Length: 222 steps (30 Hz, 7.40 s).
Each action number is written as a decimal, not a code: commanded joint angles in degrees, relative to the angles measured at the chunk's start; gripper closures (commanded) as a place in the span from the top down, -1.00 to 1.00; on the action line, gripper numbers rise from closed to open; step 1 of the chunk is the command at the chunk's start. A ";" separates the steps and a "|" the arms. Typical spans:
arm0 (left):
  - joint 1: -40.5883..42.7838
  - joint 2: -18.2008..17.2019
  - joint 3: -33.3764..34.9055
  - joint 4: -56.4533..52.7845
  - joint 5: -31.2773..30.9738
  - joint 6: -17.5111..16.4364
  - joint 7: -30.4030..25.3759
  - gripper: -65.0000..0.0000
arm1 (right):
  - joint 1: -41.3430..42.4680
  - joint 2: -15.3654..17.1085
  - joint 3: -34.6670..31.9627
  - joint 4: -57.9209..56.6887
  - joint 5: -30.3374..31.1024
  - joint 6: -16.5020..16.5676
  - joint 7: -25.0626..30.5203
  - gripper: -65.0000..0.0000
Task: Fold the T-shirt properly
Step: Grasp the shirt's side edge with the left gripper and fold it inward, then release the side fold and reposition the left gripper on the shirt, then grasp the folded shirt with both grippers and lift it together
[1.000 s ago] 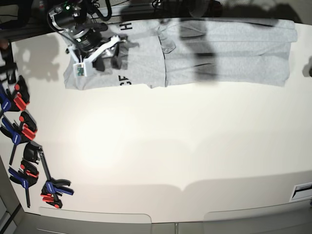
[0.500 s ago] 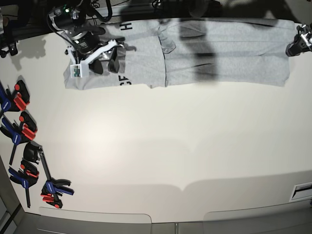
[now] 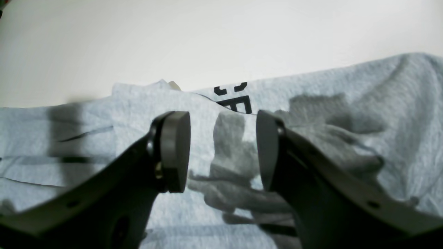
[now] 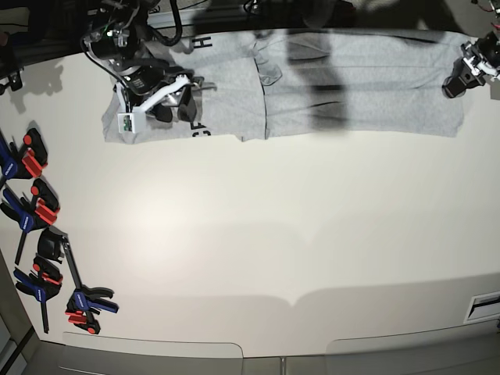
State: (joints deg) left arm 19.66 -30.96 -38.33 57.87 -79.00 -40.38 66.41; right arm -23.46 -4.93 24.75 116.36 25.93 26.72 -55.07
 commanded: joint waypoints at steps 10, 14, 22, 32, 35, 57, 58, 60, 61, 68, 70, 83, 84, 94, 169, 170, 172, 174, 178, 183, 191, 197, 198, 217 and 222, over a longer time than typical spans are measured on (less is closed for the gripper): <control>0.35 -0.52 -0.22 0.57 2.47 0.38 -2.10 -1.00 | 0.59 0.15 -0.02 1.11 1.29 0.28 1.31 -0.12; 0.37 -0.48 -0.35 3.19 2.49 0.38 -1.70 -1.00 | 0.59 0.15 0.00 1.11 1.27 0.28 1.55 -0.12; 0.52 1.95 -0.33 19.43 2.45 0.38 4.00 -1.00 | 0.59 0.17 0.00 1.11 0.74 0.28 1.60 -0.12; 4.11 11.67 5.18 41.38 2.05 0.38 5.14 -1.00 | 0.59 3.37 0.04 1.11 -8.48 -2.38 3.80 -0.12; 4.11 12.85 10.12 43.95 2.08 0.38 4.70 -1.00 | 0.57 5.33 0.09 1.09 -10.03 -3.37 4.09 -0.12; -0.81 21.90 31.32 46.36 14.51 0.38 -1.99 -1.00 | 0.59 6.84 3.74 1.09 -8.83 -3.43 4.31 -0.12; -0.79 21.92 31.32 46.36 14.47 0.38 -2.08 -1.00 | 0.59 6.84 3.74 1.09 -8.81 -3.43 4.31 -0.12; -0.79 21.88 31.32 46.38 13.09 0.38 -2.19 -1.00 | 0.59 6.84 3.74 1.09 -8.81 -3.43 4.33 -0.12; -0.79 21.90 31.32 46.38 11.47 0.38 -1.95 -1.00 | 0.59 6.84 3.74 1.09 -8.79 -3.43 4.33 -0.12; -0.96 21.90 31.30 46.71 5.86 0.38 -2.23 -0.01 | 0.59 6.84 3.74 1.09 -6.43 -3.39 4.28 -0.12; -0.92 21.70 31.26 47.87 5.88 0.38 -1.68 -0.01 | 0.59 6.84 3.74 1.09 -6.45 -3.39 4.31 -0.12; 11.98 10.25 31.32 71.49 21.29 0.38 2.62 -0.39 | 0.59 6.84 3.74 1.09 -6.40 -3.39 4.31 -0.12; 13.44 9.42 31.32 72.91 24.02 0.38 0.83 -0.38 | 0.59 6.84 3.74 1.09 -6.43 -3.37 4.31 -0.12; 18.58 5.05 43.32 75.23 58.66 0.38 -23.37 -0.28 | 0.61 6.84 3.74 1.09 -4.87 -3.39 4.74 -0.12; 4.74 11.26 62.05 66.90 79.73 8.46 -34.51 -1.00 | 0.74 6.80 3.74 1.09 -4.70 -3.39 5.16 -0.12; 5.25 11.26 62.05 66.69 78.77 8.44 -34.71 -1.00 | 0.74 6.80 3.74 1.09 -4.70 -3.39 5.14 -0.12; 6.23 11.26 62.05 66.07 76.06 8.22 -34.71 -0.65 | 0.74 6.80 3.74 1.09 -4.70 -3.39 5.14 -0.12; 7.34 11.26 62.05 65.37 74.16 8.22 -34.67 -0.32 | 0.74 6.80 3.74 1.09 -4.70 -3.39 5.14 -0.12; 9.01 11.21 62.05 65.07 74.01 8.24 -34.38 -0.32 | 0.76 6.80 3.74 1.09 -4.70 -3.37 5.16 -0.12; 8.44 10.91 62.05 65.44 74.12 8.28 -34.27 -0.32 | 0.74 6.86 3.87 1.09 -6.12 -3.39 5.35 -0.12; 7.61 10.93 61.99 69.77 75.84 16.24 -33.51 0.06 | 0.63 12.24 12.96 0.74 -6.58 -3.65 5.55 -0.03; 6.64 10.86 61.99 69.72 81.88 20.90 -33.44 0.11 | 1.09 18.91 17.46 -14.12 4.96 -0.04 2.64 0.19; 6.47 10.80 61.99 69.72 82.01 21.33 -33.42 0.11 | 1.64 19.78 17.46 -17.66 7.56 0.68 1.05 0.19; 5.90 10.78 61.99 69.81 82.05 24.15 -32.81 0.10 | 7.74 19.91 15.96 -33.59 21.22 6.25 -13.53 0.01; 6.54 10.21 61.29 73.16 85.02 25.53 -29.00 -0.07 | 8.61 20.22 16.33 -33.33 21.22 6.23 -13.86 -1.00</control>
State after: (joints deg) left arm 26.17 -20.51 23.20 129.75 6.02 -15.22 38.63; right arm -15.18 14.28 40.77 82.37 48.03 33.01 -68.31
